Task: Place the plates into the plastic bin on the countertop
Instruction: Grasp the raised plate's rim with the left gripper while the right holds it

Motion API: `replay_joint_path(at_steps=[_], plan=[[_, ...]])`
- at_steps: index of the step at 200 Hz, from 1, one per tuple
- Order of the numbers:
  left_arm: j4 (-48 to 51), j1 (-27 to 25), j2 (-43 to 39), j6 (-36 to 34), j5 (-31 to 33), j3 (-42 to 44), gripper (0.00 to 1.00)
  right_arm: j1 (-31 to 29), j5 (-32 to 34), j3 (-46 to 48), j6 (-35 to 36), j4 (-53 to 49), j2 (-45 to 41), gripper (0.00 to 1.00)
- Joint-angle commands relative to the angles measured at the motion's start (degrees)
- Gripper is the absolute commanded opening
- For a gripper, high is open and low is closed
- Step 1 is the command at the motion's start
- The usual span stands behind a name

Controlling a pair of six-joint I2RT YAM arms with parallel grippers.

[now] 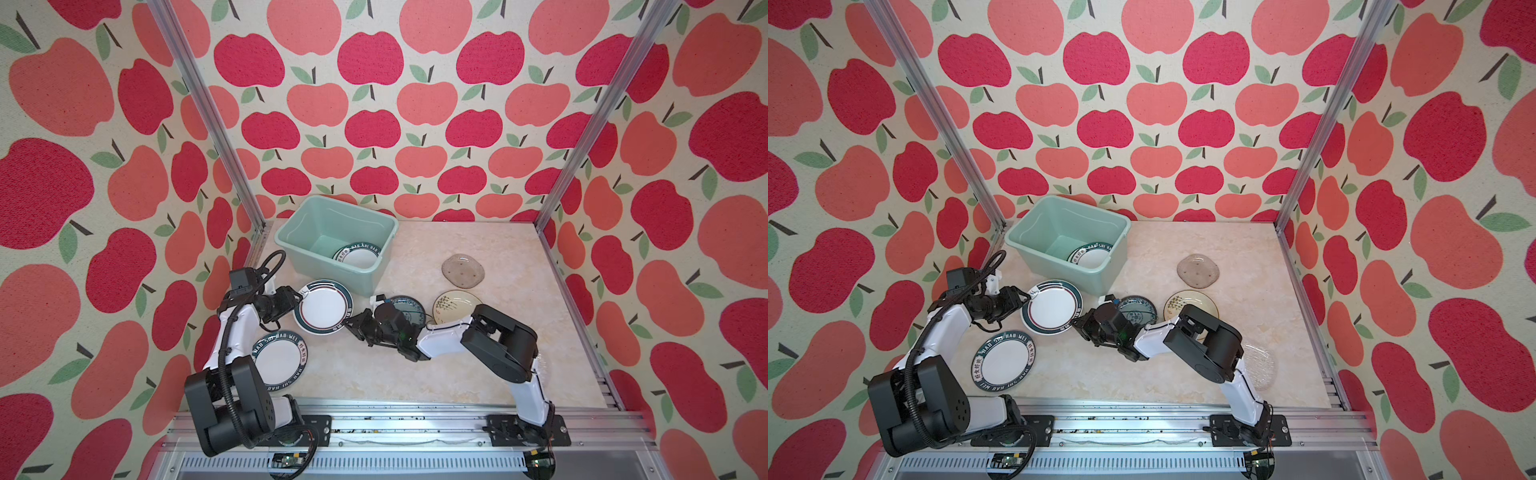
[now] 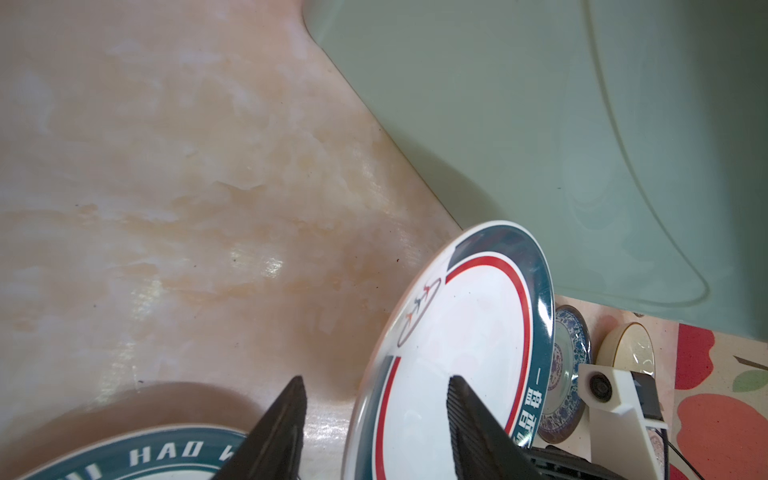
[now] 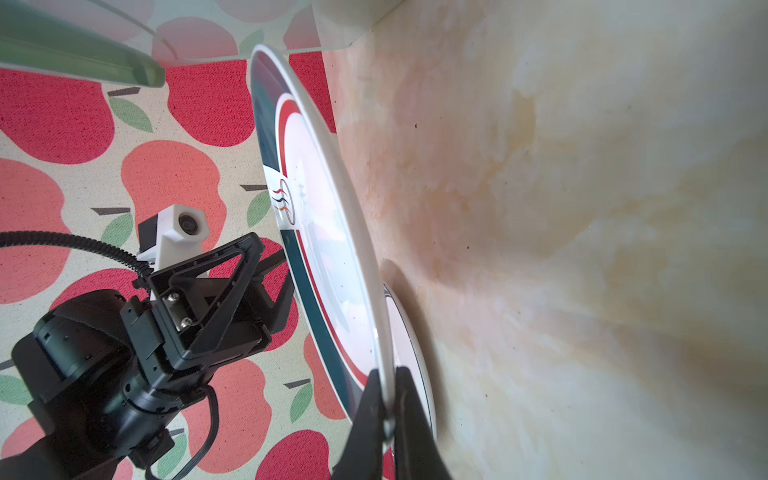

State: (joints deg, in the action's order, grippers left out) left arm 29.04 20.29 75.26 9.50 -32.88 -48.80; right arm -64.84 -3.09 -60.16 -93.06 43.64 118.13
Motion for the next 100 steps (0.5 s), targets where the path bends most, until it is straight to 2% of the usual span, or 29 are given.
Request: replay_joint_path(at_steps=[1,33,72,100], plan=[[-0.1,0.3,-1.6,0.7,-5.1,1.2,0.56,0.9,-1.4,0.4,1.5,4.5,-3.1,0.0],[-0.9,0.3,-2.3,1.6,-10.4,2.0,0.54,1.4,-4.1,1.8,2.3,6.5,-4.4,0.0],[-1.6,0.4,-4.1,3.2,-15.7,2.8,0.49,2.0,-8.0,1.7,4.9,2.0,-7.2,0.0],[-0.3,0.3,-7.7,5.0,-16.9,3.9,0.32,2.0,-8.6,1.5,7.4,-2.6,-9.7,0.0]])
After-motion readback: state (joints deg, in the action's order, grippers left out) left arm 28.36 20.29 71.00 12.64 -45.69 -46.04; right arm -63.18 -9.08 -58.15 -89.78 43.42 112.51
